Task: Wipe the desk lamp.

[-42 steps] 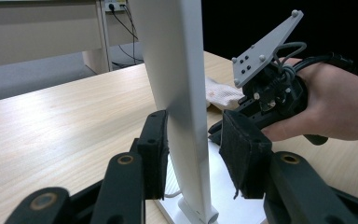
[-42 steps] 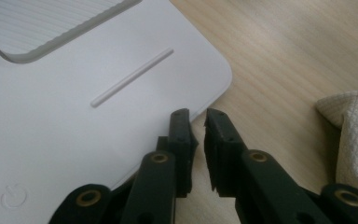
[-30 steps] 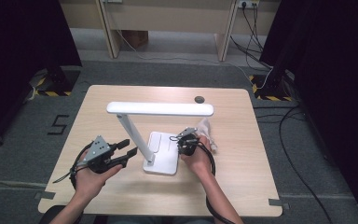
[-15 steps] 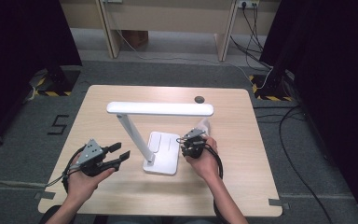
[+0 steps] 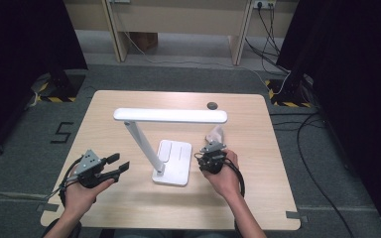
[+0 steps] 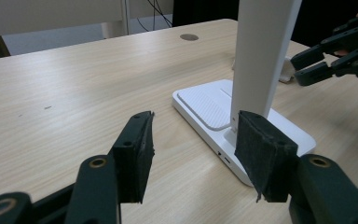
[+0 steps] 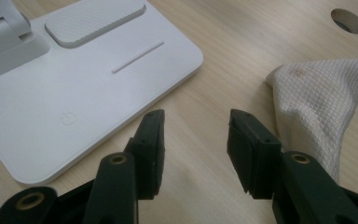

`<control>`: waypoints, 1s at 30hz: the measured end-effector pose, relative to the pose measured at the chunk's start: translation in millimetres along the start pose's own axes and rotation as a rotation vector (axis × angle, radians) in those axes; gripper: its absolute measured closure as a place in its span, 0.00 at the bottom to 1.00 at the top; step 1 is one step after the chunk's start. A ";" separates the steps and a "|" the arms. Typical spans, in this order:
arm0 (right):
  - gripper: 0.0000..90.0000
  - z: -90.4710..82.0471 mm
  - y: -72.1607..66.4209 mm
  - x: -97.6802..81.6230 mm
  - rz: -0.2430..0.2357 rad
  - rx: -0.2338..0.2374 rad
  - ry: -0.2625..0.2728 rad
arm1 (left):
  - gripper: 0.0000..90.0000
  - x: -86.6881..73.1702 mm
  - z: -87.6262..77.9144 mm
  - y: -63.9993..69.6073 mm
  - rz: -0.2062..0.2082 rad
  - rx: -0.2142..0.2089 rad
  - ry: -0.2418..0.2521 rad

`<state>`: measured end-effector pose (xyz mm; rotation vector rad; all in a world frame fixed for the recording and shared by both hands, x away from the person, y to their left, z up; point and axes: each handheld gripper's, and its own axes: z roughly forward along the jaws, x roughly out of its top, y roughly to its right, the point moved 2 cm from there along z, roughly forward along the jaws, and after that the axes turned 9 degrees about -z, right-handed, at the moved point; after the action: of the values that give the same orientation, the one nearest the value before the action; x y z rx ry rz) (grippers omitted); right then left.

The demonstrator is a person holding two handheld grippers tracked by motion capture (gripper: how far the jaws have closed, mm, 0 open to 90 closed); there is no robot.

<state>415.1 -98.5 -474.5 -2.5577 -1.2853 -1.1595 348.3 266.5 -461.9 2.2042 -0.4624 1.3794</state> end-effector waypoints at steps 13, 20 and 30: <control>0.63 -12.5 1.0 -18.7 0.025 -0.012 0.014 | 0.50 -11.6 -2.3 -18.1 -0.033 0.039 -0.011; 0.62 -20.1 3.6 -31.0 0.049 -0.019 0.022 | 0.49 -16.3 -2.4 -24.1 -0.040 0.057 -0.022; 0.62 -30.2 9.0 -45.0 0.099 -0.035 0.047 | 0.49 -23.0 -6.5 -41.2 -0.054 0.104 -0.027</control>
<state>386.7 -145.3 -479.4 -2.5694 -1.1253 -1.2258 355.2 304.5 -489.7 2.3036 -0.3454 1.3750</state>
